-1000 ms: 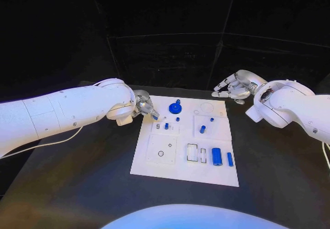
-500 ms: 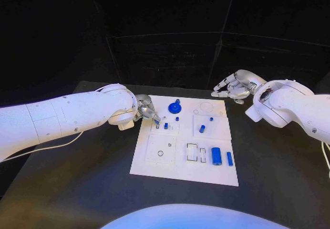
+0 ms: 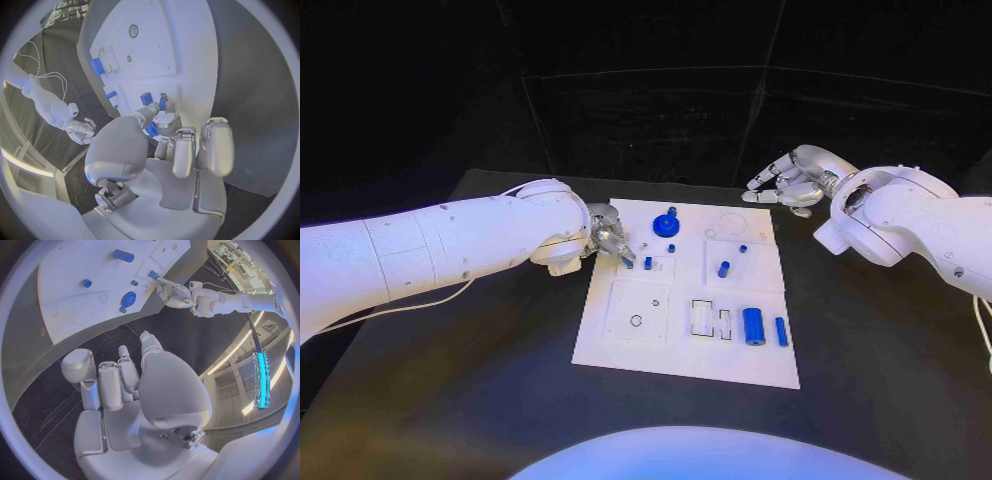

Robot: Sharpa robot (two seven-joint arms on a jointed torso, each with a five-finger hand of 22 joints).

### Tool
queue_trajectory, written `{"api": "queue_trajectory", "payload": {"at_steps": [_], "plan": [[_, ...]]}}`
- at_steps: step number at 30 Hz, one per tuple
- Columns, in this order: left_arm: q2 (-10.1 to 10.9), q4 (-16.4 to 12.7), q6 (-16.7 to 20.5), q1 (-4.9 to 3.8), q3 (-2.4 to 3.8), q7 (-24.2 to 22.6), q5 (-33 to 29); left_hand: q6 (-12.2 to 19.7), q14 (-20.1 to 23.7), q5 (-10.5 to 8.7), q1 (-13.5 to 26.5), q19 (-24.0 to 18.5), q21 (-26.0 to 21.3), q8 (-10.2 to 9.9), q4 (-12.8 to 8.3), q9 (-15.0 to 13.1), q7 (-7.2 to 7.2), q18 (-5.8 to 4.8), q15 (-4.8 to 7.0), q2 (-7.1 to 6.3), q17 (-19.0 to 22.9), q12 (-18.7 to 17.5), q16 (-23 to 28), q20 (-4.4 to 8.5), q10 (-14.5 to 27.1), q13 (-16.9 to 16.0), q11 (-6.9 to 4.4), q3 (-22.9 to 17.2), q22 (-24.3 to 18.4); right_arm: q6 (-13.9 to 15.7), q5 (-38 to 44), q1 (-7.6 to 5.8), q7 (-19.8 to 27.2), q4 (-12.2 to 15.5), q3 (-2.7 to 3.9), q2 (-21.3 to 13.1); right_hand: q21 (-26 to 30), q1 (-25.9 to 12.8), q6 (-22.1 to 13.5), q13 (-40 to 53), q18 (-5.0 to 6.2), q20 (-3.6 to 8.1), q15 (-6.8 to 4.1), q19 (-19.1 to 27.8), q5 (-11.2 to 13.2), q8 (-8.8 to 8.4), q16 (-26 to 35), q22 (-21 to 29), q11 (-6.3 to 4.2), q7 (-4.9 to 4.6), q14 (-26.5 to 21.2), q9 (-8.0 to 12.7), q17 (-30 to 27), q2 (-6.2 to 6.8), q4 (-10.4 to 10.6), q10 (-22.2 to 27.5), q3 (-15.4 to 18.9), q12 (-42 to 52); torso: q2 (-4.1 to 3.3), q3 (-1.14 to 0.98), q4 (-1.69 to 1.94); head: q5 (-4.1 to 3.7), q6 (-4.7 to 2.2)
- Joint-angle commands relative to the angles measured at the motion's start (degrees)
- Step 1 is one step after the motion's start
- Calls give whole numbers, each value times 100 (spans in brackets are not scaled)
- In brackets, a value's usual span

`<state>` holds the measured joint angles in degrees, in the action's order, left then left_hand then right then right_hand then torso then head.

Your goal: Assemble the parts on the task board

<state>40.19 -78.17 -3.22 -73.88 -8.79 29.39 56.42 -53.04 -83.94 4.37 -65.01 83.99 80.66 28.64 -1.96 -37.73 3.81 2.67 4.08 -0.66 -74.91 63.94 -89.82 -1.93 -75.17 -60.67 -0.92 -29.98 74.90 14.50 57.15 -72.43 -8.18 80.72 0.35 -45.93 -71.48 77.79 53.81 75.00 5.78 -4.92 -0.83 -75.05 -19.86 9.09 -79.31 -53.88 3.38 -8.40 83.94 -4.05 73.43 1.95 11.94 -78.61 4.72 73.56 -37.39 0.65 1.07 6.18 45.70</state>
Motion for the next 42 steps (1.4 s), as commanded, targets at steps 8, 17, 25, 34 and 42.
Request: {"api": "queue_trajectory", "payload": {"at_steps": [8,17,25,34,42], "plan": [[-70,57,-223,3,-38,90,92,-1,-606,32,6,196,-8,41,-551,-11,-42,7,27,52,-1509,23,-18,8,-40,-3,-2,-582,387,-37,16,-11,21,18,4,2,37,-4,-55,47,88,-12,-25,43,-35,25,25,7,3,2,249,8,-6,-49,13,48,35,-32,1,4,7,2,10],[-69,52,-300,5,-44,123,92,-2,-606,40,10,196,-8,48,-556,-15,-45,7,29,41,-1509,29,-18,8,-44,-10,-3,-603,388,-44,16,-11,20,16,4,0,37,-4,-55,47,88,-12,-25,43,-35,25,25,7,3,2,249,8,-6,-49,13,48,35,-32,2,5,7,3,26],[-39,30,-294,5,-46,123,92,-10,-606,280,101,199,-7,136,-561,-60,-57,6,39,-71,-1509,70,-18,18,-78,-45,-16,-772,398,-54,16,-11,23,14,4,0,37,-4,-55,47,88,-12,-25,43,-35,25,25,7,3,2,249,8,-6,-49,13,48,35,-32,3,8,11,7,26],[-30,11,-215,6,-46,69,92,-17,-606,431,154,209,12,211,-565,-100,-66,-1,44,-131,-1509,90,-18,22,-104,-58,-25,-897,427,-58,16,-11,35,2,4,9,37,-4,-55,47,88,-12,-25,43,-35,25,25,7,3,2,249,8,-6,-49,13,48,35,-32,-1,8,4,15,37],[-49,33,-234,6,-46,77,92,-21,-606,493,181,213,20,244,-566,-117,-72,-3,47,-161,-1509,113,-18,24,-124,-78,-30,-947,438,-61,16,-11,37,-8,4,20,37,-4,-55,47,88,-12,-25,43,-35,25,25,7,3,2,249,8,-6,-49,13,48,35,-32,-1,5,8,13,52]]}}
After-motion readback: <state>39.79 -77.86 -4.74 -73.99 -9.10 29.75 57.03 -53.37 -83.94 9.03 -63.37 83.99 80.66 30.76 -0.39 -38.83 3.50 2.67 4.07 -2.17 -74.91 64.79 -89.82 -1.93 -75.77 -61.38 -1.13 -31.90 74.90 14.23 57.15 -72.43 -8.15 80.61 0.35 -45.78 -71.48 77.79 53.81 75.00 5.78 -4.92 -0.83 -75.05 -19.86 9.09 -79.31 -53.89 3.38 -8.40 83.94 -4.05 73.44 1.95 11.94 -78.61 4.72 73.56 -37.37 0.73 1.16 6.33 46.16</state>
